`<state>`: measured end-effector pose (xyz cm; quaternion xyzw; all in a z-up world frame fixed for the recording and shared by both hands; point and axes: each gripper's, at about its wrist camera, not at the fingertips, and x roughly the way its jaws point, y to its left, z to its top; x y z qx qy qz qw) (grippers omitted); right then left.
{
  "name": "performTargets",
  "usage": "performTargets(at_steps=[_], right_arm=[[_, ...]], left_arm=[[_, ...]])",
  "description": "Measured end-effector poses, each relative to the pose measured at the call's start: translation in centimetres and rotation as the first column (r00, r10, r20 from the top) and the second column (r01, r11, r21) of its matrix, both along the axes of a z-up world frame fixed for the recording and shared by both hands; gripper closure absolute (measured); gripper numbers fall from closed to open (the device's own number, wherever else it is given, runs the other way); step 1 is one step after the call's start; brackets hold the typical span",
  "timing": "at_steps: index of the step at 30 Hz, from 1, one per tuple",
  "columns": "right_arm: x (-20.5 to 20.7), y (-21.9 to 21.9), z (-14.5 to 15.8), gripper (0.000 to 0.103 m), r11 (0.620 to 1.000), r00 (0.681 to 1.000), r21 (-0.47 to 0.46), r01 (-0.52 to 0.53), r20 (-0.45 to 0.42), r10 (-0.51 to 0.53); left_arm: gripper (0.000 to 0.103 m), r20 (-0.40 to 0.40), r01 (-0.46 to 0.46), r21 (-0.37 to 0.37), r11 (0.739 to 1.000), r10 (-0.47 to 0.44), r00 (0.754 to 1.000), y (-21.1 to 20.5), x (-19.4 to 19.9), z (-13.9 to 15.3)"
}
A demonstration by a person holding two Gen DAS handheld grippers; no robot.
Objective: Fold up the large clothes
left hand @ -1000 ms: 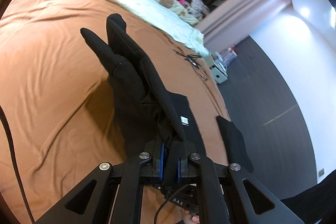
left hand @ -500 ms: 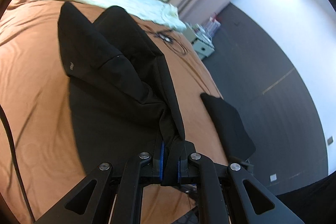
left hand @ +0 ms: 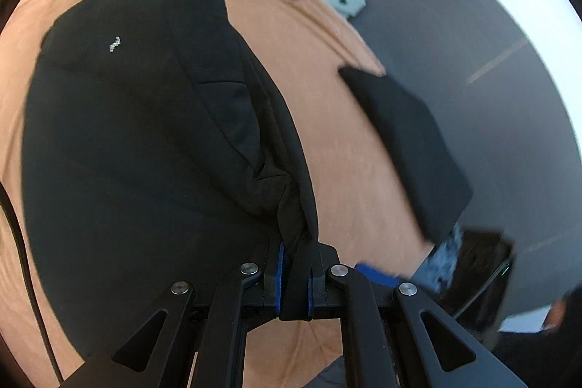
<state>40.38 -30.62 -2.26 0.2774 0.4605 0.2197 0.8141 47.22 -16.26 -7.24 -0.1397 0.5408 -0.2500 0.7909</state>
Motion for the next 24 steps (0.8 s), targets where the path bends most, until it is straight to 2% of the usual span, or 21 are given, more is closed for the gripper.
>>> performTargets(at_steps=[1,3,5,6,8,13,17,23,24], right_arm=[[0.0,-0.2,0.1,0.05,1.0,1.0,0.005,0.006,0.003,-0.006],[0.2,-0.1,0.1,0.05,1.0,1.0,0.018,0.013,0.011,-0.013],[0.4,-0.1,0.5,0.038,0.999,1.0,0.037,0.015,0.025,-0.016],[0.5,0.0,0.8,0.033,0.999,0.999,0.049,0.016,0.042,-0.018],[-1.9,-0.4,2.0,0.033,0.998,0.998,0.06,0.004,0.057,-0.008],[-0.2,2.4,1.8,0.033,0.996,0.996,0.076,-0.049,0.077,0.043],[1.9,4.5,1.5,0.033,0.994,0.994,0.076,-0.076,0.083,0.07],[4.5,6.7,1.3,0.033,0.999,0.999,-0.021,-0.032,0.037,0.033],[4.9,6.9,1.2,0.043,0.999,0.999,-0.045,-0.016,0.033,0.017]], left_arm=[[0.088,-0.014,0.019,0.013,1.0,-0.019,1.0,-0.5,0.2,-0.4],[0.076,-0.025,0.043,-0.012,0.999,-0.043,0.999,-0.9,0.4,-0.5],[0.058,-0.016,0.058,-0.074,0.996,-0.059,0.998,-0.4,0.3,0.0],[0.055,-0.004,0.062,-0.099,0.993,-0.062,0.998,0.1,0.1,0.4],[0.047,0.038,0.048,-0.11,0.993,-0.044,0.998,1.3,-0.2,1.7],[0.046,0.079,-0.045,-0.087,0.995,0.052,0.996,6.5,-1.5,2.7],[0.046,0.066,-0.13,-0.027,0.991,0.132,0.989,10.7,-2.7,1.1],[0.046,0.011,-0.228,0.04,0.973,0.227,0.974,14.9,-4.8,-2.6],[0.046,0.002,-0.236,0.046,0.971,0.237,0.972,15.3,-5.3,-3.0]])
